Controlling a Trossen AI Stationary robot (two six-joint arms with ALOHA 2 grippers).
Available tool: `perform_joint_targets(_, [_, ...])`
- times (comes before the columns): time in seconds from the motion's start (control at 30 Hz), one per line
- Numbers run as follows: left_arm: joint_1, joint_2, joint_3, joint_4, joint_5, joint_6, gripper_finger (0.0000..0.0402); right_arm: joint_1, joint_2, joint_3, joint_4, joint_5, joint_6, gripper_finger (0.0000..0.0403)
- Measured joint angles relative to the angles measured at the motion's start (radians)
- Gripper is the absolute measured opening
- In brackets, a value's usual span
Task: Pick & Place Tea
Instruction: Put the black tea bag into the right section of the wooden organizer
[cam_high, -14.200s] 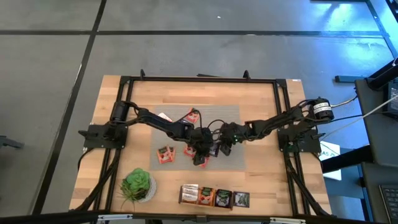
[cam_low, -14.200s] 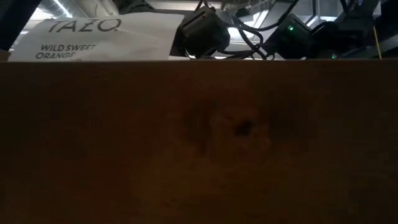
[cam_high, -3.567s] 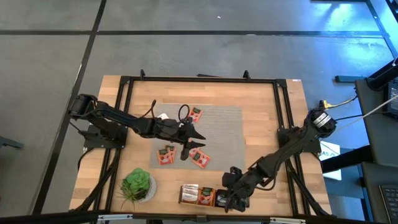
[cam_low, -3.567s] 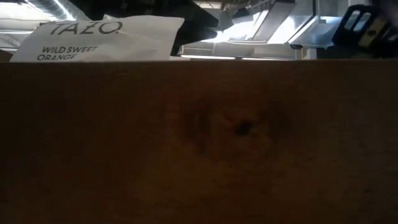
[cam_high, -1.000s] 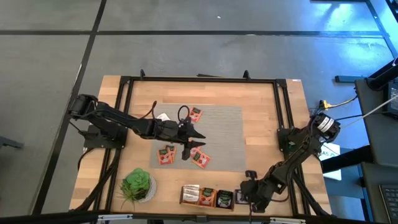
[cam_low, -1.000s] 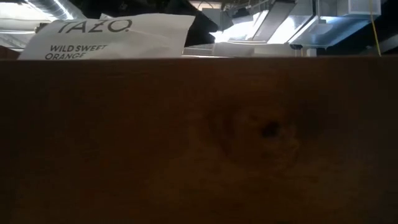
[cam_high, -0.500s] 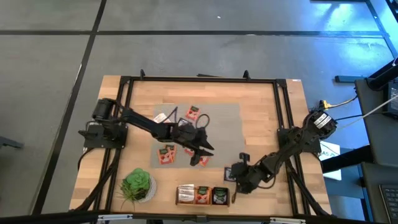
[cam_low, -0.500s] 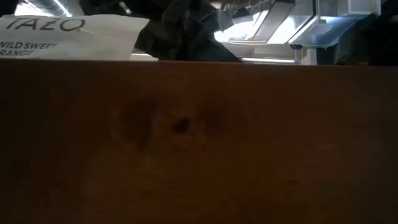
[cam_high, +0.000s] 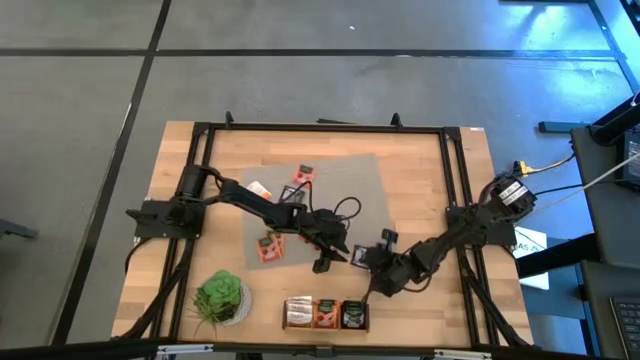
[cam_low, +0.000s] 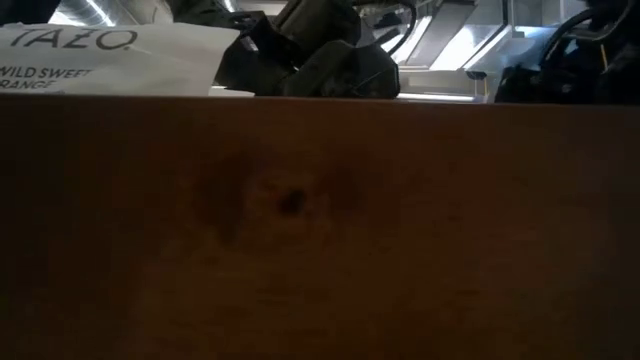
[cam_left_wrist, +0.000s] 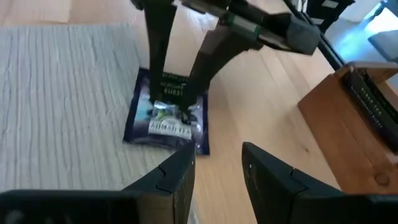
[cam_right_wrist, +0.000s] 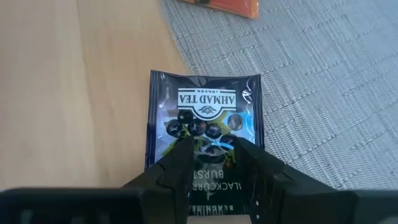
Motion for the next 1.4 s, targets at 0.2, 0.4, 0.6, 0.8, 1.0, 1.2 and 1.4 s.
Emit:
perform_joint_targets(0.2, [0.000, 0.000, 0.001, 0.007, -0.003, 0.000, 0.0128, -0.061, 0.002, -0.001, 0.079, 0.002, -0.105, 0.0122])
perform_joint_targets(0.4, [0.002, 0.028, 0.002, -0.015, -0.081, 0.009, 0.0128, -0.144, 0.003, -0.001, 0.161, -0.003, -0.204, 0.0122])
perform_joint_targets(0.6, [0.017, 0.049, 0.000, -0.067, -0.135, 0.008, 0.0127, -0.183, -0.008, 0.000, 0.185, -0.073, -0.252, 0.0122])
perform_joint_targets(0.8, [0.019, 0.049, 0.001, -0.083, -0.130, 0.003, 0.0128, -0.185, -0.105, 0.016, 0.078, -0.134, -0.056, 0.0122])
perform_joint_targets(1.0, [0.020, 0.038, 0.000, -0.098, -0.112, 0.024, 0.0127, -0.184, -0.177, 0.017, 0.035, -0.320, -0.078, 0.0122])
perform_joint_targets(1.2, [0.019, 0.005, -0.002, -0.134, -0.174, 0.090, 0.0127, -0.189, -0.177, 0.017, 0.067, -0.342, -0.007, 0.0122])
perform_joint_targets(1.4, [0.018, 0.014, -0.001, -0.189, -0.269, 0.084, 0.0128, -0.213, -0.178, 0.010, 0.045, -0.341, 0.105, 0.0151])
